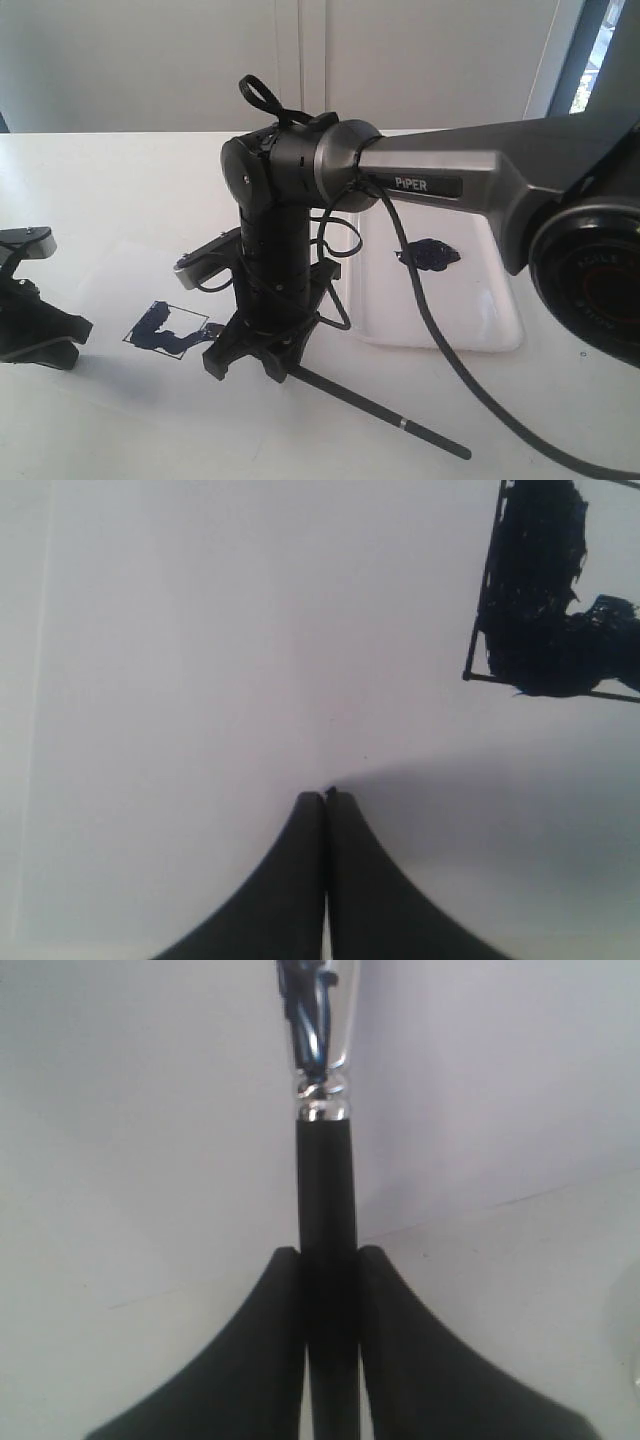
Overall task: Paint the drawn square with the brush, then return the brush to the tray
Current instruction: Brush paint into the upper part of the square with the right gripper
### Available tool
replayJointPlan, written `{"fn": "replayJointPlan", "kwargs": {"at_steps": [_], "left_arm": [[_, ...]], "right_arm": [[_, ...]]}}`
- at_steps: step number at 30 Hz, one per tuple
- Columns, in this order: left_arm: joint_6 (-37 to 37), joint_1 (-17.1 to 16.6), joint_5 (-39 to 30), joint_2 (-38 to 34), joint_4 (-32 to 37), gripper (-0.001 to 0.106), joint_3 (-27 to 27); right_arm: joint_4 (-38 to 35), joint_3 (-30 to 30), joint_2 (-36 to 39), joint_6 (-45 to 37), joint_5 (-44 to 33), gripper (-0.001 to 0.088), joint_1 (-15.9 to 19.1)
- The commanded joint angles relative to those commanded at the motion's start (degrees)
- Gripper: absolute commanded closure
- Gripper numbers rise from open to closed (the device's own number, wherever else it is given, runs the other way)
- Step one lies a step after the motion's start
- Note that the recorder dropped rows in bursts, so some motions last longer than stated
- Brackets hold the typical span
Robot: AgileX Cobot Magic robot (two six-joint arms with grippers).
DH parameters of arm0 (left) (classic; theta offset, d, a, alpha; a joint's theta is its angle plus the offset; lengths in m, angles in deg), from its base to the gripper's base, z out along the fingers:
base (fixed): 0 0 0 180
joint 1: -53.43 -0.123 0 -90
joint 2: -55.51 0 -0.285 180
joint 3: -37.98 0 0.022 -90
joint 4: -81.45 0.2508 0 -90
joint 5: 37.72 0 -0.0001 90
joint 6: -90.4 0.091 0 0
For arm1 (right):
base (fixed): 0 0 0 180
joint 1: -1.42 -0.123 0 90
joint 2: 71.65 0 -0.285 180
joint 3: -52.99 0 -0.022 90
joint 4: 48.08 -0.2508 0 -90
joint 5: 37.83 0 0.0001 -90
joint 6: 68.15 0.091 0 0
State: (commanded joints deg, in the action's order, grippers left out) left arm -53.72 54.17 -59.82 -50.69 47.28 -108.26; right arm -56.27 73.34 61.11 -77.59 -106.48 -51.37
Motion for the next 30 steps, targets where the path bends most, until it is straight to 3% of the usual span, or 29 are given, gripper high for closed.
{"fn": "replayJointPlan", "kwargs": {"at_steps": [5, 14, 22, 30], "left_arm": [[0.40, 0.00, 0.22, 1.11, -2.24, 0.105, 0.00], [3.32, 0.00, -2.45, 8.23, -7.30, 0.105, -0.72], [6.48, 0.00, -4.83, 6.46, -17.59, 0.105, -0.61], [6.48, 0.00, -7.68, 3.73, -18.07, 0.105, -0.61]], "right_arm": [[-7.39, 1.74, -1.43, -3.05, 4.51, 0.0868, 0.00], [-6.16, 3.84, -0.85, -3.39, 4.21, 0.0868, 0.32], [-6.78, 4.62, 1.76, -3.79, 4.77, 0.0868, 0.32], [-6.69, 4.62, 4.48, -3.91, 3.44, 0.0868, 0.22]]}}
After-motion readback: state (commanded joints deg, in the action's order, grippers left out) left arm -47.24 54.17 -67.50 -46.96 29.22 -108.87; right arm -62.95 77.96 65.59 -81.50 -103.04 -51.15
